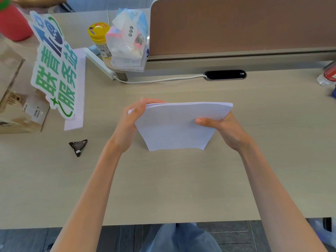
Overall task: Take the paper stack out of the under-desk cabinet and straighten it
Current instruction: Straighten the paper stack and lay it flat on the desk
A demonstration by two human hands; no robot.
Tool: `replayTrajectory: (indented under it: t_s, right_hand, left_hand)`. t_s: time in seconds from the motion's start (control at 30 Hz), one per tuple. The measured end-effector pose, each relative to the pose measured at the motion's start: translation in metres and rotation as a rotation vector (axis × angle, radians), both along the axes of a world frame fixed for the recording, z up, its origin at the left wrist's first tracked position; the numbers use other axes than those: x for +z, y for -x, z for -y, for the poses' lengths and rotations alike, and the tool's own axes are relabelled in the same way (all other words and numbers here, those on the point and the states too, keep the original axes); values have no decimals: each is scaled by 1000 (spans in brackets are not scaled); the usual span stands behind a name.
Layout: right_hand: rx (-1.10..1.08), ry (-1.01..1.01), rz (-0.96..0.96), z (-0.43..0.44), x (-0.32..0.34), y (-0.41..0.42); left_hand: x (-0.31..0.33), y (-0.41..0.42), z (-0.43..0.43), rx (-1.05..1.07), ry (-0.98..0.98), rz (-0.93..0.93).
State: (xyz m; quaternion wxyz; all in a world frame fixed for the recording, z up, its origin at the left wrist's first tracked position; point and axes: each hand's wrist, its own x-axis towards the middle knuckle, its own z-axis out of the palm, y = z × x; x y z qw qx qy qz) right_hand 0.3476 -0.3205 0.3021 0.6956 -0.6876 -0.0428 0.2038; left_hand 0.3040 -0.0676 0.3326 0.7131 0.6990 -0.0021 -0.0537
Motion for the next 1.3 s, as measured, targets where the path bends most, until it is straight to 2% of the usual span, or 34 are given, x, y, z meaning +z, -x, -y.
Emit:
replayTrajectory:
  t_s: [0.1,0.17,0.27,0.4,0.7,0.83,0.97,1.07,1.23,1.3]
  right_hand:
    - [26,7,-6,2,3,0]
    - [63,39,-13,4,5,0]
    - [58,59,-10,1,8,0]
    - [-61,1,55,-5,13,-3]
    - [-100,15,16,-16,-2,-6]
    - [2,46,-82,-30,-17,-24]
    - [-13,102,-202,-54,-53,-39]
    - [-67,162,-250,-75,-80,-59]
    - [-241,185,-345,-103,-122,-82]
    - [-294,199,-343,-113,-137,-87]
  left_hand:
    - [-9,5,-15,-146,-19,-64]
    - [-19,7,-18,-169,-66,-136]
    - [-29,4,-9,-91,-70,-197]
    - [-30,-6,-2,31,19,-172]
    - [-37,-13,-4,70,21,-238]
    - [-47,-22,-21,41,59,-315]
    - [-83,-33,-40,67,65,-443]
    - [-113,-54,-54,145,100,-518]
    - [-154,-80,-72,377,274,-548]
    - [-170,-89,-80,448,232,-521]
